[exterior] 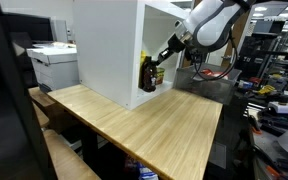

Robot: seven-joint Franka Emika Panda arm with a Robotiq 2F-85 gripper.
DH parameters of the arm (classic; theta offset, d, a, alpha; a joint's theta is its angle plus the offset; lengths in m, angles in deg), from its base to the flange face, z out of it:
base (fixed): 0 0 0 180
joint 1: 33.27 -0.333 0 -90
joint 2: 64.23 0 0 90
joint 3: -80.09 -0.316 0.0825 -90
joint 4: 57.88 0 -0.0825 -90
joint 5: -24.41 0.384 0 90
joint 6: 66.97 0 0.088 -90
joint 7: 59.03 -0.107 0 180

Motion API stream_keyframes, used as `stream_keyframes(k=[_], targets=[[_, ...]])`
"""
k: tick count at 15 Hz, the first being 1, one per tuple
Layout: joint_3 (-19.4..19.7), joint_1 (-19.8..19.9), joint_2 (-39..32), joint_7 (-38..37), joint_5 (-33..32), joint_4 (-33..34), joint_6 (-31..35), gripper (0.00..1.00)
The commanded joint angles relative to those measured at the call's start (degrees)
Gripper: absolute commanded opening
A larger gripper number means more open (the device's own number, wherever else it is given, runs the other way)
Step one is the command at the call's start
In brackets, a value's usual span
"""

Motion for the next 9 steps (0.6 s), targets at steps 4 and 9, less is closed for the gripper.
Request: stream_keyframes(k=[4,9], targets=[[-3.1,3.2,-4.5,-2.9,0.4,1.2,1.9,0.04],[-3.4,5.1,-6.8,-3.1,0.5,2.5,1.5,0.04]])
